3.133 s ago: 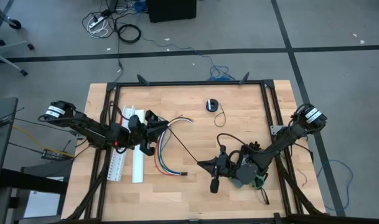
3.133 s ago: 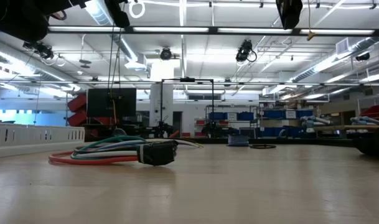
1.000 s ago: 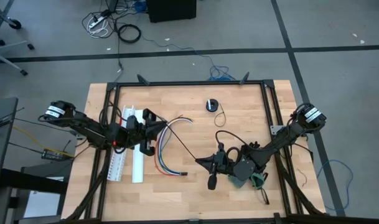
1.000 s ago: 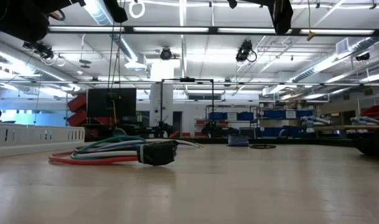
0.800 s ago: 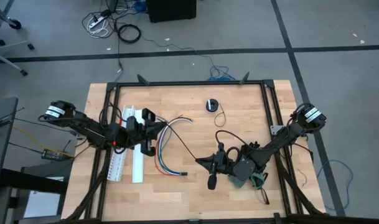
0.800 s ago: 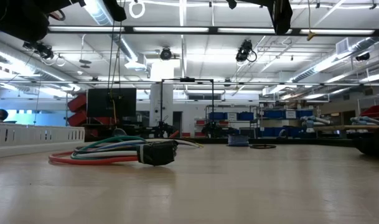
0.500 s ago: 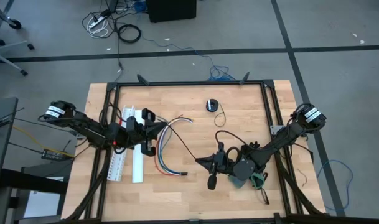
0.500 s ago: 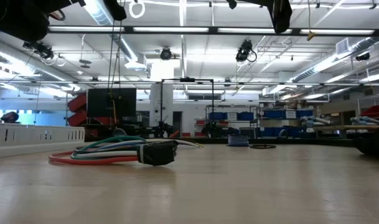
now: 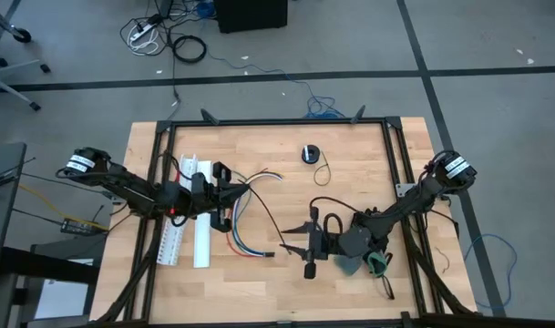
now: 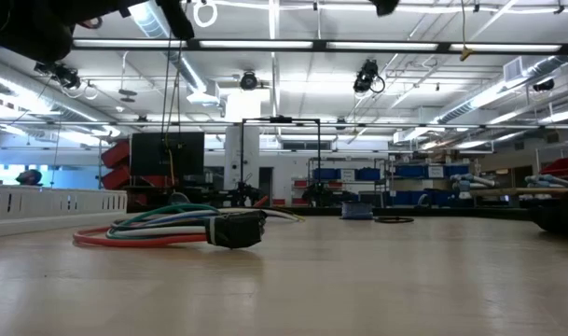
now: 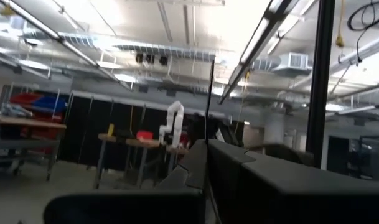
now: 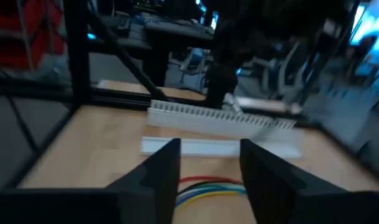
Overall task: Ziptie cables
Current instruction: Wrap the cables together using a ziptie
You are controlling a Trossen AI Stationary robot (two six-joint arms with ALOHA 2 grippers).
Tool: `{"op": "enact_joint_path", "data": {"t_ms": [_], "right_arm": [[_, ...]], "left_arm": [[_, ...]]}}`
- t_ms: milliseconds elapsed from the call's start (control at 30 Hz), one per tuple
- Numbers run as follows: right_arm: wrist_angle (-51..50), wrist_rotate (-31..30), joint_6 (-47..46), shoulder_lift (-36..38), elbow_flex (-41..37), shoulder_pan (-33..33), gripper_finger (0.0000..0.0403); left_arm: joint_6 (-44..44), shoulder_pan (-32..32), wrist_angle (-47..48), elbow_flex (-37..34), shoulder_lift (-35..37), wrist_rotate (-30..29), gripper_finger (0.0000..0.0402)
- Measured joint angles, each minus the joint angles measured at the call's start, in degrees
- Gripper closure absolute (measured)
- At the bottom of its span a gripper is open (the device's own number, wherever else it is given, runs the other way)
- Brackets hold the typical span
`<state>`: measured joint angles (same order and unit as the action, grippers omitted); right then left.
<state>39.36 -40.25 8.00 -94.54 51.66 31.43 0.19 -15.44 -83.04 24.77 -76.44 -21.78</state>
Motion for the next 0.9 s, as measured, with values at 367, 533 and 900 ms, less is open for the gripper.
{"op": "enact_joint_path", "data": {"t_ms": [367, 533, 900], "right_arm": [[6.5, 1.6, 19.0, 0.0, 0.0, -5.1, 0.0184], [8.3, 6.0, 29.7, 0.0, 0.1, -6.4, 0.0193], [-4.9, 4.4, 51.3, 0.0, 5.8, -2.2, 0.0228]], "left_arm": [[-12.1, 0.1, 8.5, 0.0, 0.0, 2.5, 0.0401], [-28.7, 1.9, 10.2, 0.0, 0.0, 12.2, 0.0401], [-55.9, 12.1, 13.3, 0.0, 0.0, 28.2, 0.0401]]}}
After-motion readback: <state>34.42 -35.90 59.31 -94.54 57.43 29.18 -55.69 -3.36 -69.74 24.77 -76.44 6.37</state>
